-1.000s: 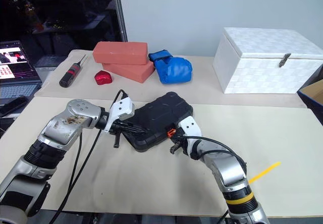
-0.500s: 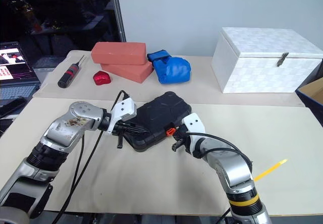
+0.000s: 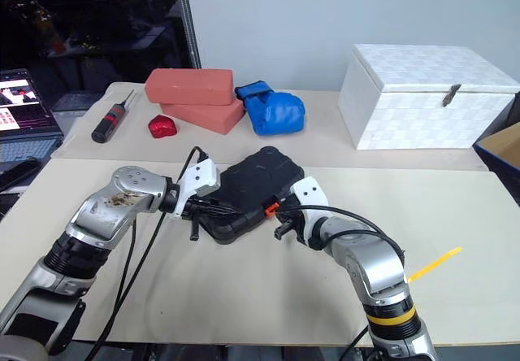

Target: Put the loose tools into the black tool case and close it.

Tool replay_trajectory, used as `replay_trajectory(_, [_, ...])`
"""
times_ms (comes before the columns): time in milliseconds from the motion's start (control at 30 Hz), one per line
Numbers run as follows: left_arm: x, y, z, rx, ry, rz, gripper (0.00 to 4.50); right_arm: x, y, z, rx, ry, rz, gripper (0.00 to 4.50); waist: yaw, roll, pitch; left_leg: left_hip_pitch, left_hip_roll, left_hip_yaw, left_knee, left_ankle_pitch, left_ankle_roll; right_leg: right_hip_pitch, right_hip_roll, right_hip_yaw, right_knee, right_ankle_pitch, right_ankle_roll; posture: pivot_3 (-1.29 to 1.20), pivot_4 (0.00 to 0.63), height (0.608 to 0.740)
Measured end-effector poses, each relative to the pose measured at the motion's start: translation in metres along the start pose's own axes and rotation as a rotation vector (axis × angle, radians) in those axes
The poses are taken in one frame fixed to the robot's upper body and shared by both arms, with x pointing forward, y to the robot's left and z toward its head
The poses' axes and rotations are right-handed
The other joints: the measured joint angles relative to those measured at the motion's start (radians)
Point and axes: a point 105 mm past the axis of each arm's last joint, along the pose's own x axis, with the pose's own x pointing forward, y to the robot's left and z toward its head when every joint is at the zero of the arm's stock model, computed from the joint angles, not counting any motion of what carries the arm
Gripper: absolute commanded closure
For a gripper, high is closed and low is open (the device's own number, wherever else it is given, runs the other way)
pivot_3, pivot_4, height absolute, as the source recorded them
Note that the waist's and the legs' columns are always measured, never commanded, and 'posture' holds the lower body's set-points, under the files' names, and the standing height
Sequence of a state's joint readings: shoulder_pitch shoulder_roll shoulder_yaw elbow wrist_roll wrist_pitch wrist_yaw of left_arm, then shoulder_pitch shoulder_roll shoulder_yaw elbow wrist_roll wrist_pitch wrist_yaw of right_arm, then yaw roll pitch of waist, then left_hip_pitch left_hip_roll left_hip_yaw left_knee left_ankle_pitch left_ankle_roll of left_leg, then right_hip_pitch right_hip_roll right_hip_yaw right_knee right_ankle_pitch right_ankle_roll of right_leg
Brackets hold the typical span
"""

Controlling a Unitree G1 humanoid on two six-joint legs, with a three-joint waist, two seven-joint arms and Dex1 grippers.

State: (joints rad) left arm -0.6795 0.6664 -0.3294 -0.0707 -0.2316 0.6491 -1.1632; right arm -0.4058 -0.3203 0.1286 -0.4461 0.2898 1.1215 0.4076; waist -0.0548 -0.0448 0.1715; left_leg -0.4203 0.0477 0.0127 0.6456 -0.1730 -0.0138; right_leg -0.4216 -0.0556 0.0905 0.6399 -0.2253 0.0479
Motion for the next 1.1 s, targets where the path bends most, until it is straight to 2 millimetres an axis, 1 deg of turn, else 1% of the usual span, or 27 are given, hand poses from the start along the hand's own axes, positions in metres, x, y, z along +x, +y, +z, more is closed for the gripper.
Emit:
replay_trajectory(100, [0.001, -0.001, -0.001, -0.004, -0.001, 0.001, 4.43, -0.001, 0.004, 0.02, -0.023, -0.066, 0.013, 4.5, -0.005, 0.001, -0.001, 0.002, 0.0, 0.0, 0.0, 0.0, 0.0, 0.001, 0.0, 0.0, 0.001, 0.0, -0.001, 0.0, 0.15, 0.736])
replay_trajectory(167, [0.003, -0.002, -0.001, -0.006, -0.007, -0.002, 4.43, -0.001, 0.012, 0.035, -0.043, -0.114, 0.043, 4.5, -0.005, 0.002, -0.003, 0.003, 0.0, 0.0, 0.0, 0.0, 0.0, 0.002, 0.0, 0.0, 0.001, -0.001, -0.001, 0.0, 0.15, 0.736])
replay_trajectory(233, [0.005, -0.003, -0.001, -0.003, -0.015, -0.004, 4.43, 0.002, 0.021, 0.038, -0.06, -0.12, 0.079, 4.5, -0.001, 0.002, -0.005, 0.002, 0.0, 0.0, -0.001, 0.0, 0.0, 0.002, 0.0, 0.0, 0.0, -0.002, -0.001, 0.0, 0.15, 0.736])
replay_trajectory(333, [0.006, -0.006, -0.002, 0.002, -0.024, -0.008, 4.43, 0.007, 0.025, 0.036, -0.073, -0.12, 0.098, 4.5, 0.003, 0.002, -0.007, 0.001, 0.0, 0.0, -0.001, 0.0, 0.0, 0.001, -0.001, 0.0, 0.0, -0.003, -0.001, 0.0, 0.15, 0.736])
replay_trajectory(367, [0.006, -0.007, -0.002, 0.009, -0.043, 0.0, 4.43, 0.006, 0.025, 0.038, -0.086, -0.141, 0.098, 4.5, 0.004, 0.003, -0.008, 0.0, -0.001, 0.0, -0.002, 0.0, 0.0, 0.0, -0.001, 0.0, -0.001, -0.003, -0.001, 0.0, 0.15, 0.736])
replay_trajectory(400, [0.006, -0.008, -0.002, 0.004, -0.077, 0.009, 4.43, 0.003, 0.026, 0.04, -0.097, -0.169, 0.097, 4.5, 0.006, 0.003, -0.008, -0.001, -0.001, 0.0, -0.002, 0.0, 0.0, -0.001, -0.001, 0.0, -0.001, -0.003, 0.001, 0.0, 0.15, 0.736])
replay_trajectory(433, [0.005, -0.01, -0.003, -0.019, -0.128, 0.021, 4.43, -0.003, 0.024, 0.046, -0.088, -0.237, 0.086, 4.5, 0.009, 0.002, -0.008, -0.002, 0.0, 0.0, -0.003, 0.0, 0.0, -0.002, -0.001, 0.0, -0.001, -0.001, 0.005, 0.0, 0.15, 0.736])
replay_trajectory(500, [0.002, -0.011, -0.004, -0.061, -0.226, 0.047, 4.43, -0.016, 0.023, 0.059, -0.072, -0.367, 0.1, 4.5, 0.011, 0.003, -0.007, -0.004, 0.0, 0.0, -0.003, 0.0, 0.0, -0.004, -0.001, -0.001, -0.001, -0.001, 0.005, 0.0, 0.15, 0.736])
replay_trajectory(567, [-0.001, -0.017, -0.006, -0.085, -0.285, 0.042, 3.93, -0.035, 0.021, 0.061, -0.083, -0.416, 0.161, 3.92, 0.011, 0.002, -0.007, -0.005, 0.0, -0.001, -0.004, 0.0, 0.0, -0.003, -0.001, -0.001, -0.002, -0.001, 0.005, 0.0, 0.15, 0.736])
replay_trajectory(600, [-0.007, -0.02, -0.009, -0.122, -0.311, 0.047, 3.67, -0.047, 0.015, 0.057, -0.115, -0.407, 0.166, 3.68, 0.011, 0.002, -0.007, -0.005, 0.0, -0.001, -0.004, -0.001, 0.0, -0.003, -0.001, -0.001, -0.002, -0.001, 0.005, 0.0, 0.15, 0.736])
replay_trajectory(633, [-0.014, -0.02, -0.012, -0.168, -0.34, 0.064, 3.33, -0.056, 0.008, 0.049, -0.15, -0.38, 0.155, 3.35, 0.011, 0.002, -0.007, -0.005, 0.0, 0.0, -0.004, -0.001, 0.0, -0.003, -0.001, -0.002, -0.003, -0.001, 0.005, 0.0, 0.15, 0.736])
replay_trajectory(667, [-0.022, -0.022, -0.014, -0.195, -0.363, 0.078, 3.1, -0.064, 0.002, 0.04, -0.178, -0.343, 0.147, 3.16, 0.011, 0.002, -0.007, -0.005, 0.0, -0.001, -0.004, -0.001, 0.0, -0.003, -0.002, -0.002, -0.004, -0.002, 0.005, 0.0, 0.15, 0.736])
replay_trajectory(700, [-0.032, -0.025, -0.019, -0.221, -0.371, 0.099, 2.57, -0.072, -0.005, 0.025, -0.195, -0.284, 0.144, 2.66, 0.011, 0.002, -0.006, -0.005, 0.0, -0.001, -0.004, -0.001, 0.0, -0.002, -0.001, -0.002, -0.005, -0.002, 0.003, 0.0, 0.15, 0.736])
replay_trajectory(733, [-0.039, -0.028, -0.021, -0.24, -0.38, 0.114, 2.36, -0.081, -0.009, 0.014, -0.196, -0.244, 0.153, 2.35, 0.011, 0.002, -0.006, -0.005, 0.0, 0.0, -0.005, -0.001, 0.0, -0.002, -0.002, -0.002, -0.007, -0.004, -0.001, 0.0, 0.15, 0.736])
replay_trajectory(767, [-0.046, -0.032, -0.025, -0.252, -0.38, 0.126, 2.05, -0.09, -0.011, 0.003, -0.198, -0.208, 0.17, 2.08, 0.011, 0.002, -0.006, -0.005, 0.0, 0.0, -0.005, -0.001, 0.0, -0.002, -0.002, -0.002, -0.007, -0.004, -0.002, 0.0, 0.15, 0.736])
replay_trajectory(833, [-0.058, -0.041, -0.036, -0.298, -0.377, 0.155, 1.25, -0.111, -0.018, -0.016, -0.204, -0.132, 0.176, 1.27, 0.011, 0.003, -0.006, -0.004, 0.0, 0.001, -0.005, -0.001, 0.0, -0.002, -0.002, -0.002, -0.009, -0.004, -0.002, 0.0, 0.15, 0.736])
replay_trajectory(867, [-0.064, -0.045, -0.041, -0.318, -0.371, 0.169, 0.92, -0.121, -0.021, -0.02, -0.207, -0.116, 0.173, 0.99, 0.01, 0.003, -0.005, -0.004, 0.001, 0.001, -0.005, -0.001, 0.0, -0.002, -0.002, -0.002, -0.009, -0.004, -0.002, 0.0, 0.15, 0.736])
replay_trajectory(933, [-0.077, -0.054, -0.054, -0.345, -0.336, 0.21, 0.2, -0.141, -0.028, -0.026, -0.217, -0.104, 0.154, 0.3, 0.009, 0.002, -0.005, -0.003, 0.001, 0.002, -0.005, -0.001, 0.0, -0.001, -0.003, -0.002, -0.01, -0.004, -0.003, 0.0, 0.15, 0.736])
replay_trajectory(967, [-0.084, -0.059, -0.06, -0.355, -0.313, 0.236, 0.0, -0.15, -0.032, -0.027, -0.233, -0.106, 0.136, 0.02, 0.009, 0.002, -0.005, -0.003, 0.001, 0.002, -0.005, -0.001, 0.0, -0.001, -0.003, -0.002, -0.01, -0.004, -0.003, 0.0, 0.15, 0.736])
replay_trajectory(1000, [-0.088, -0.062, -0.065, -0.364, -0.297, 0.251, 0.0, -0.157, -0.036, -0.028, -0.24, -0.108, 0.117, 0.02, 0.011, 0.002, -0.005, -0.002, 0.001, 0.002, -0.005, -0.001, -0.001, -0.001, -0.004, -0.002, -0.011, -0.004, -0.003, 0.0, 0.15, 0.736])
replay_trajectory(1033, [-0.091, -0.064, -0.067, -0.366, -0.286, 0.262, 0.0, -0.161, -0.038, -0.028, -0.252, -0.114, 0.109, 0.02, 0.012, 0.002, -0.005, -0.002, 0.001, 0.002, -0.005, -0.006, -0.009, -0.001, -0.004, -0.002, -0.011, -0.004, -0.004, 0.0, 0.15, 0.736])
replay_trajectory(1100, [-0.093, -0.069, -0.068, -0.355, -0.276, 0.264, 0.0, -0.167, -0.037, -0.03, -0.277, -0.112, 0.115, 0.02, 0.013, 0.002, -0.005, -0.001, 0.001, 0.002, -0.005, -0.008, -0.011, -0.002, -0.004, -0.002, -0.015, -0.004, -0.004, 0.0, 0.15, 0.736])
